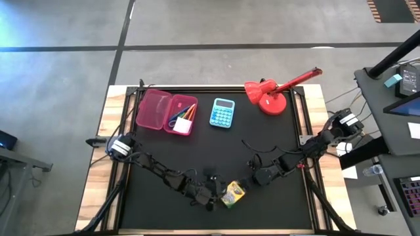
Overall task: Pack school essentials
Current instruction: Put the yellow crayon box into the pink supply box
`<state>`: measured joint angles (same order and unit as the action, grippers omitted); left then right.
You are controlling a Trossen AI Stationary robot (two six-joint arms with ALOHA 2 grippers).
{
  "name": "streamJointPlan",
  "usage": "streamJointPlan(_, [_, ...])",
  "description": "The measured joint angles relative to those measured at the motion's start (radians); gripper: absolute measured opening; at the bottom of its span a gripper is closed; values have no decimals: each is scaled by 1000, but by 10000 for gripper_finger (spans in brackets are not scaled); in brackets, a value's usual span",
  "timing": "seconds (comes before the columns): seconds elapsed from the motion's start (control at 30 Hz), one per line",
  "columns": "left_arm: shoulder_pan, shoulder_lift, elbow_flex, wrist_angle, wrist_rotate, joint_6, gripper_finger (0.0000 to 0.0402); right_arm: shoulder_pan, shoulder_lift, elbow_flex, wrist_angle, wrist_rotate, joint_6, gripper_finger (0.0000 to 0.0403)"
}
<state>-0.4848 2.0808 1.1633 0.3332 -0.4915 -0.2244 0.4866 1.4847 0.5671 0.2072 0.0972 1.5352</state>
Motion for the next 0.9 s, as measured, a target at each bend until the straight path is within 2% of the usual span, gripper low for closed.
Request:
streamJointPlan(0.43, [-80, 0, 74, 7, -12, -6, 164, 0, 0, -2, -3, -1, -8, 256])
streamJointPlan(0.67, [-134, 8, 68, -35, -17, -53, 164, 0, 1, -4, 15, 0, -9, 256])
streamJointPlan(0.9, [-145, 26, 66, -109, -92, -129, 164, 0, 3, 0, 30, 0, -7, 258])
